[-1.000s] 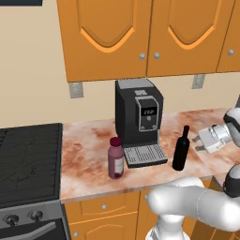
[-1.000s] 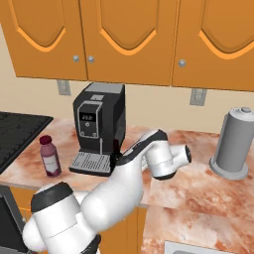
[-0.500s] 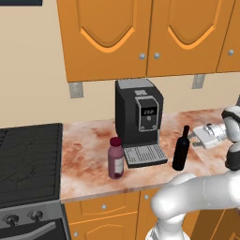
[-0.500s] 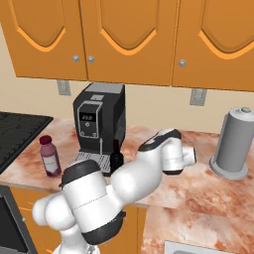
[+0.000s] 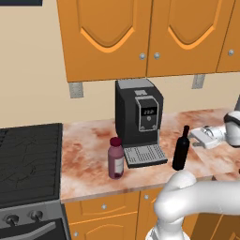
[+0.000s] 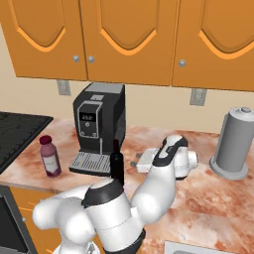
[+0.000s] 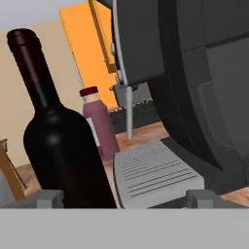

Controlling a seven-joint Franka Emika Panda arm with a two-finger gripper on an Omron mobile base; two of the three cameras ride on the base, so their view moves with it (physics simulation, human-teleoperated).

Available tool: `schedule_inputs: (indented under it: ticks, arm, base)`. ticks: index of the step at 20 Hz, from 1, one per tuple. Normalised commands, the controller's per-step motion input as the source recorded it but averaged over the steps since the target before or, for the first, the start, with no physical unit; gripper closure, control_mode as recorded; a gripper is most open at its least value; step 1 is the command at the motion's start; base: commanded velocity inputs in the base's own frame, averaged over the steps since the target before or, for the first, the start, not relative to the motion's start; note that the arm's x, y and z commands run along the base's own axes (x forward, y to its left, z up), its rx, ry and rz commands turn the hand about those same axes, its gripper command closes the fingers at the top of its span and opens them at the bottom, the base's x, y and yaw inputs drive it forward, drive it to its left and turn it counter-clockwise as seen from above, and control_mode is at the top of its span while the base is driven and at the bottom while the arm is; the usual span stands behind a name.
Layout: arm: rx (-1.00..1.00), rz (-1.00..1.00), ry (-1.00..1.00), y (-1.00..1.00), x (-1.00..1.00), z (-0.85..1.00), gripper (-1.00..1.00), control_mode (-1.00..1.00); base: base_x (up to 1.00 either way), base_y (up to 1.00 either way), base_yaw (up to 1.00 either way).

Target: There is a wine glass and glass cup on the dining counter. Place the wine bottle next to the wine glass and the juice bottle next to the glass cup.

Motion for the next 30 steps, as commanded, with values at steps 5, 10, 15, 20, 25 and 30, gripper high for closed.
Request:
schedule_inputs:
  ticks: [5,10,15,20,25,30]
  arm:
    - [0.00,0.00,0.00,0.38,0.00,-0.04,-1.00,-1.00]
    - [0.05,0.00,0.00,0.00,-0.02,-0.04,-1.00,-1.00]
    - [0.02,0.00,0.00,0.04,-0.03,-0.08,-1.00,-1.00]
    - [0.00,0.00,0.00,0.10,0.00,-0.06,-1.00,-1.00]
    - [0.00,0.00,0.00,0.07,-0.01,-0.01,-1.00,-1.00]
    - [0.00,0.00,-0.01,0.06,-0.06,0.00,-1.00,-1.00]
  base:
    - [0.00,0.00,0.00]
    - [0.00,0.00,0.00]
    - [0.00,0.00,0.00]
    - [0.00,0.00,0.00]
    - [0.00,0.00,0.00]
    - [0.00,0.00,0.00]
